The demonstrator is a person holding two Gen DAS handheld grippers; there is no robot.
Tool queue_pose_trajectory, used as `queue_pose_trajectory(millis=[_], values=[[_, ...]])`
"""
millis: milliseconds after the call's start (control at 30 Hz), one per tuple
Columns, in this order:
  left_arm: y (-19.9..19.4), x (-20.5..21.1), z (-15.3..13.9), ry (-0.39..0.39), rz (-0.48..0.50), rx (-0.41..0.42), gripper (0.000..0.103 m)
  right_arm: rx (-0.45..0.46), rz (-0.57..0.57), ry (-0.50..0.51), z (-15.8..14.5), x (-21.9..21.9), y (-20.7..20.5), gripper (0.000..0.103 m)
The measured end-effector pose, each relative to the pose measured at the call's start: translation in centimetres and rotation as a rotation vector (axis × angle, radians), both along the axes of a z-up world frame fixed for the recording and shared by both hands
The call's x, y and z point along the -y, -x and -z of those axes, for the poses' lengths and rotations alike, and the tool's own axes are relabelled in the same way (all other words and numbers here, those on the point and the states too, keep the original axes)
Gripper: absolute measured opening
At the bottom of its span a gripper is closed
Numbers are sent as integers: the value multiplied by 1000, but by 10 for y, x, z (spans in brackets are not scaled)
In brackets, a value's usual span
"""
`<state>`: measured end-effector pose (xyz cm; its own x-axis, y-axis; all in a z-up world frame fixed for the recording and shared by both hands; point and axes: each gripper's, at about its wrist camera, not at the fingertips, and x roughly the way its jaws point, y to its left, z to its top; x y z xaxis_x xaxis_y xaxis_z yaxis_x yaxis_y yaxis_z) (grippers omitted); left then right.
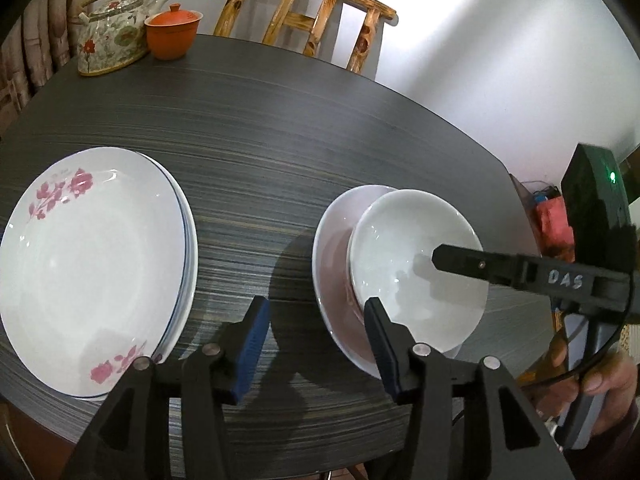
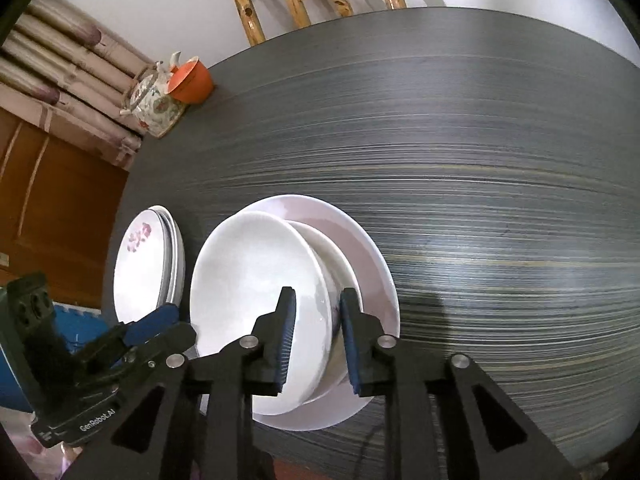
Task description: Organize plates and bowls
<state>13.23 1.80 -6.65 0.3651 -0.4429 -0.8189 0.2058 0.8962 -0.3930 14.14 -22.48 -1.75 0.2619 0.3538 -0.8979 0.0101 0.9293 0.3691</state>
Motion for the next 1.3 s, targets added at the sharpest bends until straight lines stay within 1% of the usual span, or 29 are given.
queue_pose_trajectory(millis=[33, 167, 233, 333, 433, 533, 633, 667, 733, 767, 833, 900, 1067, 1133, 1167, 1233, 1267, 1300], values=[[1, 1, 1, -1, 0, 1, 50, -7, -4, -12, 0, 0, 0, 30], [2, 3, 2, -3, 5, 9, 50, -17, -44, 12, -1, -6, -2, 36], [2, 5, 0, -9, 6, 12, 50, -31, -47, 1, -1, -6, -5, 40], [0, 10, -3, -25, 3, 26, 50, -54, -84, 29, -1, -12, -9, 44], [-6, 18, -4, -47, 1, 47, 50, -65, -115, 66, -2, -19, -13, 45], [-10, 25, -2, -87, -1, 46, 50, -64, -143, 88, -2, -25, -12, 51], [-13, 29, -1, -104, 2, 56, 50, -65, -143, 91, -2, -25, -13, 53], [-14, 31, -1, -115, 3, 56, 50, -67, -137, 75, -2, -23, -14, 55], [-16, 34, 1, -135, 6, 57, 50, -74, -108, 32, 0, -17, -16, 56], [-16, 36, 2, -145, 6, 61, 50, -77, -108, 34, 0, -17, -16, 56], [-17, 39, 5, -158, 12, 65, 50, -62, -133, 79, -2, -22, -14, 56], [-17, 41, 7, -162, 15, 65, 50, -53, -128, 70, -4, -22, -13, 60], [-18, 44, 11, -168, 28, 69, 50, -37, -138, 85, -7, -23, -9, 61], [-18, 44, 12, -164, 32, 68, 51, -48, -111, 29, -6, -16, -13, 64], [-17, 44, 12, -162, 30, 65, 52, -48, -108, 24, -6, -15, -13, 64], [-18, 44, 12, -157, 29, 63, 52, -28, -133, 64, -10, -20, -10, 64], [-18, 44, 12, -157, 31, 65, 52, -28, -135, 69, -10, -21, -10, 64], [-19, 44, 12, -158, 33, 66, 52, -36, -124, 49, -10, -18, -10, 65]])
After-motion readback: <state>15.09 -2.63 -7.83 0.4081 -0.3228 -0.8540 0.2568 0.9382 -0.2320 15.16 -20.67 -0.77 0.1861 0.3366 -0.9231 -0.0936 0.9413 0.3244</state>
